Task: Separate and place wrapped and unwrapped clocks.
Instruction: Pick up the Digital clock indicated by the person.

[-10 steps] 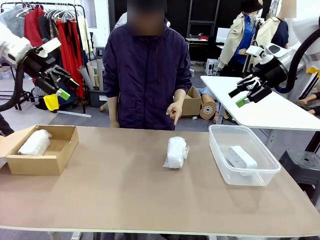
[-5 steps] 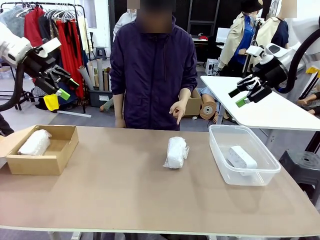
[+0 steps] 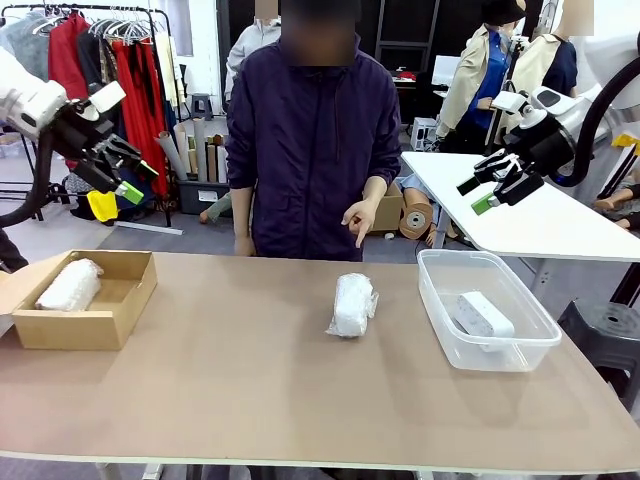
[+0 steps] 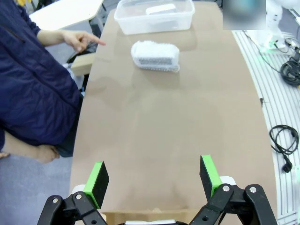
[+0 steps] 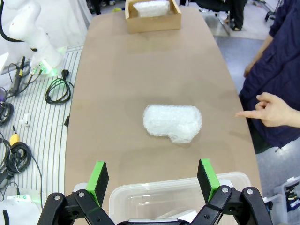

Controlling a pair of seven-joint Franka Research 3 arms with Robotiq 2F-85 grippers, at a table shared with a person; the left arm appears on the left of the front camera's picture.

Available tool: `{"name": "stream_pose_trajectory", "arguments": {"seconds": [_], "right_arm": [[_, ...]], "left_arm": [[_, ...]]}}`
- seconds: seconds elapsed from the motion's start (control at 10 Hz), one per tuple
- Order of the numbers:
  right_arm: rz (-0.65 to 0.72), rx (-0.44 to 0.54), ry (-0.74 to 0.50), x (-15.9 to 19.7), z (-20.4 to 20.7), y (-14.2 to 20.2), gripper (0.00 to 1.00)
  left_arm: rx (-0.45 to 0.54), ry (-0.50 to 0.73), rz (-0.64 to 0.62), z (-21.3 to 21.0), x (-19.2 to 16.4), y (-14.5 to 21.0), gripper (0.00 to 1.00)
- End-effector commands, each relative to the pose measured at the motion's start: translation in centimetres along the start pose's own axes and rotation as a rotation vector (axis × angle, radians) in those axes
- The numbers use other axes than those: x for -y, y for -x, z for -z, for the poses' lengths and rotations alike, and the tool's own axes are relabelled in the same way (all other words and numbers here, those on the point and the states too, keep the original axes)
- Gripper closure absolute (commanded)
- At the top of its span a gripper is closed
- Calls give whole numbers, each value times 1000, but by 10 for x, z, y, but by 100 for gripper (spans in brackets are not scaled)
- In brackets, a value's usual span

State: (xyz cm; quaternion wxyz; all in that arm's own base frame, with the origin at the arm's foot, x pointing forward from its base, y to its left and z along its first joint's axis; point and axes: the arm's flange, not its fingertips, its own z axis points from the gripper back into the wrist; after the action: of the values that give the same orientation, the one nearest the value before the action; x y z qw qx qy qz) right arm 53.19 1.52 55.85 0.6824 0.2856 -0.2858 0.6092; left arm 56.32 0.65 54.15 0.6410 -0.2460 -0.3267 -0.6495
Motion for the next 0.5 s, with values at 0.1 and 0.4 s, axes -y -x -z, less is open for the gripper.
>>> {"name": "stream_pose_trajectory", "arguments": {"seconds": [0.1, 0.4], "right_arm": [[-3, 2, -3, 0, -1, -2, 0], [-3, 2, -3, 0, -1, -2, 0]], "left_arm": [[-152, -27, -114, 64, 11, -25, 0], [-274, -30, -100, 139, 15, -58, 0]]}}
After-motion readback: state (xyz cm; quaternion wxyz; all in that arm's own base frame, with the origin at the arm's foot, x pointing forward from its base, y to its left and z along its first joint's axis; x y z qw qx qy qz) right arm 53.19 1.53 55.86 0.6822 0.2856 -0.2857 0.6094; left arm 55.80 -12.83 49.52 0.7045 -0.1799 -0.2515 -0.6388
